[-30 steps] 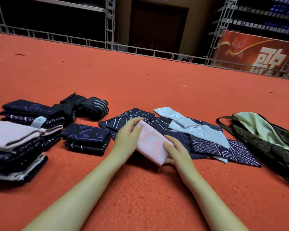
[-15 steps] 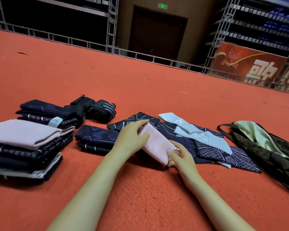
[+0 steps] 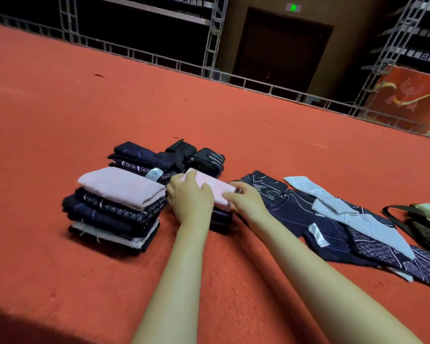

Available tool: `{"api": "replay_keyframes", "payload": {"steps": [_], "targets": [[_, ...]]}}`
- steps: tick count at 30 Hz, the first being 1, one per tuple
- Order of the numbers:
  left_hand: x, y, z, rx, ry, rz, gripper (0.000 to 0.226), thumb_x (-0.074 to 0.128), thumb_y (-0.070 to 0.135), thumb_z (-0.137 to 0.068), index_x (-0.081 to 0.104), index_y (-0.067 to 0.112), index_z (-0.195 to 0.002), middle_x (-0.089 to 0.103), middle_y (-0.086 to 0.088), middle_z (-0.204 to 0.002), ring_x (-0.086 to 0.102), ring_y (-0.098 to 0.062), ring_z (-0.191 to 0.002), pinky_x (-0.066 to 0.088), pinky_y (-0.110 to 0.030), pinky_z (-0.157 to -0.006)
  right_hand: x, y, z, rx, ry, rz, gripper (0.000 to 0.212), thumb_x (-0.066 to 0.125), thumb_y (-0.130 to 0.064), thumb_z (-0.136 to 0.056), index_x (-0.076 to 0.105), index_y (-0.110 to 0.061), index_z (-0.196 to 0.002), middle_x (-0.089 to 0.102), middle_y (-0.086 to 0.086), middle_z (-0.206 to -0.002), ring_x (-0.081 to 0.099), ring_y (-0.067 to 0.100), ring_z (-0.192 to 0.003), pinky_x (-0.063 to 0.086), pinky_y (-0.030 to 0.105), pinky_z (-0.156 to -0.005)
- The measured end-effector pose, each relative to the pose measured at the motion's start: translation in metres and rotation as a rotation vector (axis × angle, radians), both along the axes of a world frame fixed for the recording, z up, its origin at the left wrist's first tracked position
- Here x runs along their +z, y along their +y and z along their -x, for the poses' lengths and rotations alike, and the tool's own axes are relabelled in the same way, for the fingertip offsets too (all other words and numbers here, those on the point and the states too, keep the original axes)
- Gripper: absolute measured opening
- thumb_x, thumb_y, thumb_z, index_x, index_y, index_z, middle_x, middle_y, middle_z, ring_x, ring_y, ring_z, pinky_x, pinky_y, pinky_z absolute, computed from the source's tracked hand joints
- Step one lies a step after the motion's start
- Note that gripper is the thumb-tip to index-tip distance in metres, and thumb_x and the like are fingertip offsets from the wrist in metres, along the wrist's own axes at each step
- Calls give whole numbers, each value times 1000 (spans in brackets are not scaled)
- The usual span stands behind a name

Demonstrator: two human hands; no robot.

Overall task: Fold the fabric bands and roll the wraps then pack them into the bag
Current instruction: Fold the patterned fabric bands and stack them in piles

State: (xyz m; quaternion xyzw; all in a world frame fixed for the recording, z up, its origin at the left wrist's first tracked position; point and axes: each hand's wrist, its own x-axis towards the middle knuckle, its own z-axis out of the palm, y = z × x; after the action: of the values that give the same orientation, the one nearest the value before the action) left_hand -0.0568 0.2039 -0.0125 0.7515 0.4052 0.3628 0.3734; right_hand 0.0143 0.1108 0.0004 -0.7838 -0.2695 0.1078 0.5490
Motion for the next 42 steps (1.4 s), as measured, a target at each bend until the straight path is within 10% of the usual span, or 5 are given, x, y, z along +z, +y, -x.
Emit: {"api": "replay_keyframes", "payload": {"steps": [10, 14, 25, 37, 42], "targets": [[-7, -10, -8, -63, 104, -335, 28, 54, 27, -88, 70, 17, -109, 53, -9, -130, 34, -25, -131, -4, -38, -118, -28, -63, -19, -152, -403, 297, 33, 62, -33, -85, 62, -22, -117, 60, -1, -101, 54, 15, -99, 40, 27, -83], [2, -23, -11, -209, 183, -443, 26, 51, 29, -87, 74, 21, -98, 67, -5, -97, 54, -27, -98, 26, -36, -107, -43, -120, -28, 48, -545, 540, 54, 67, -54, -78, 57, -31, -125, 52, -13, -121, 42, 6, -117, 33, 27, -104], [-10, -59, -24, -554, 36, -574, 25, 52, 18, -90, 66, 22, -111, 64, 3, -104, 56, -20, -103, 43, -34, -87, -54, -144, -34, -64, -714, 284, 30, 51, -41, -85, 69, -28, -105, 65, -12, -96, 59, 10, -94, 46, 25, -84], [-22, -77, -34, -653, 209, -479, 35, 45, 28, -95, 51, 31, -130, 52, 7, -124, 43, -11, -121, 39, -30, -96, -54, -149, -47, 3, -686, 405, 29, 63, -28, -86, 65, -28, -116, 65, -13, -110, 53, 9, -107, 40, 22, -90], [-25, -82, -40, -689, 125, -471, 37, 46, 24, -95, 49, 25, -132, 51, 6, -127, 43, -13, -122, 36, -28, -100, -45, -155, -46, -177, -593, 90, 28, 57, -4, -87, 69, -19, -108, 68, -6, -106, 60, 11, -104, 36, 7, -88]]}}
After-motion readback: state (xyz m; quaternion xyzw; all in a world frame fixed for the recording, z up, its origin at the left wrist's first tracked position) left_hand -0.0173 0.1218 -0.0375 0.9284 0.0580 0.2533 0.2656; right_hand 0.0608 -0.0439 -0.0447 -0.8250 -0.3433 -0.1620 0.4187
